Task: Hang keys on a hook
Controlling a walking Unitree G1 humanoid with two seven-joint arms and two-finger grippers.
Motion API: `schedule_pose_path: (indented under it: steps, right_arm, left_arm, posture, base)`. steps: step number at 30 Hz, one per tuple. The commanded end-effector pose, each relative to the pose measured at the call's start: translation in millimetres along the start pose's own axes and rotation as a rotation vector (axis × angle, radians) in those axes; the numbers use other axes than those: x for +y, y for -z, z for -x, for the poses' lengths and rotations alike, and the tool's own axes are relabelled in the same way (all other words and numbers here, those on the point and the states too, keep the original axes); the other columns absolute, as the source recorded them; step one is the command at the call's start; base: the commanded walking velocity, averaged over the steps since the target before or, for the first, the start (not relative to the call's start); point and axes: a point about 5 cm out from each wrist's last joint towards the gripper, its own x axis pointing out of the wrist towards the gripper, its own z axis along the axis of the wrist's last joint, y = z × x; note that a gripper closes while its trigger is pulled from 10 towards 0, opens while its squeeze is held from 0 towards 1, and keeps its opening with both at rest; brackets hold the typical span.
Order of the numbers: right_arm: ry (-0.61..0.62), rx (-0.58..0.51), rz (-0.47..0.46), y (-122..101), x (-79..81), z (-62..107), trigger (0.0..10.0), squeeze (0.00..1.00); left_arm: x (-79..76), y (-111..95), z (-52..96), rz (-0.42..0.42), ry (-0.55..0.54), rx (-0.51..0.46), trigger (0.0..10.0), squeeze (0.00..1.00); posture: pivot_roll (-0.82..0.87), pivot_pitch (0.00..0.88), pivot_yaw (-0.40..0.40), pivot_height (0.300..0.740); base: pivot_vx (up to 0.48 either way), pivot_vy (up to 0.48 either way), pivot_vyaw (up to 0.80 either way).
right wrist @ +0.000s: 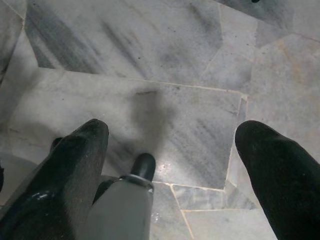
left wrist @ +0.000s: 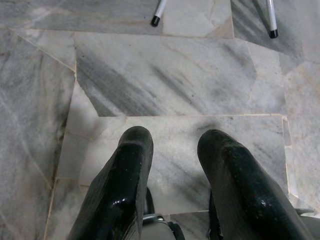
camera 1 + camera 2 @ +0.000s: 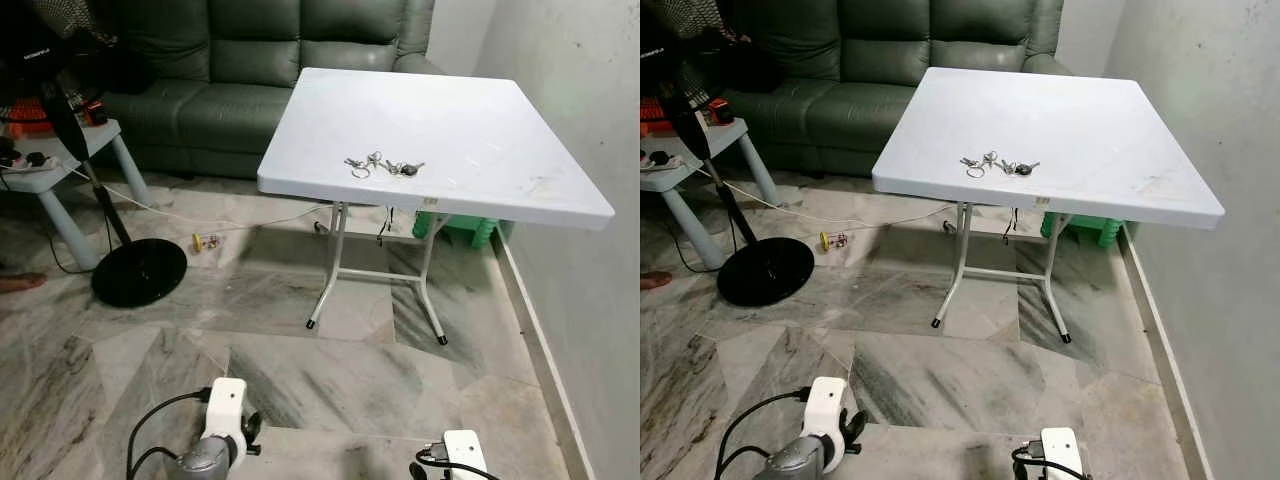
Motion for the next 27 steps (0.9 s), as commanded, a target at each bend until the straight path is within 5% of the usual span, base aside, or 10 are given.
schedule_pose_path:
  steps: [1,2,3,14,27]
  right_arm:
    - [0.009,-0.015,0.005,-5,-2.3,-1.0,10.0,1.00]
    - [0.000,-0.008,0.025,-4,-0.4,-1.1,10.0,0.04]
    - [-0.007,0.002,0.032,-2,1.1,-1.1,10.0,0.00]
    - [-0.017,-0.058,0.020,-10,3.6,-2.1,10.0,0.00]
    - [-0.082,-0.513,-0.047,-100,3.3,-3.5,10.0,0.00]
  left_arm:
    - [2.8,-3,0.0,-0.004,-0.010,-0.010,10.0,0.00]
    - [3.1,-3,-0.1,-0.008,-0.012,-0.013,10.0,0.00]
    - [3.3,-4,-0.1,-0.018,-0.014,-0.013,10.0,0.00]
    - [0.0,-13,-1.8,0.000,0.000,-0.073,10.0,0.00]
    - [7.6,-96,-3.2,0.070,0.021,-0.412,10.0,0.00]
  posture:
    - [0.14,0.000,-0.030,0.740]
    - [0.14,0.000,-0.031,0.740]
    - [0.14,0.000,-0.031,0.740]
    - [0.13,0.000,-0.030,0.740]
    - [0.13,0.000,-0.010,0.740]
  base:
    - [0.000,0.000,0.00]
    - [0.000,0.000,0.00]
    - [0.000,0.000,0.00]
    - [0.000,0.000,0.00]
    - [0.000,0.000,0.00]
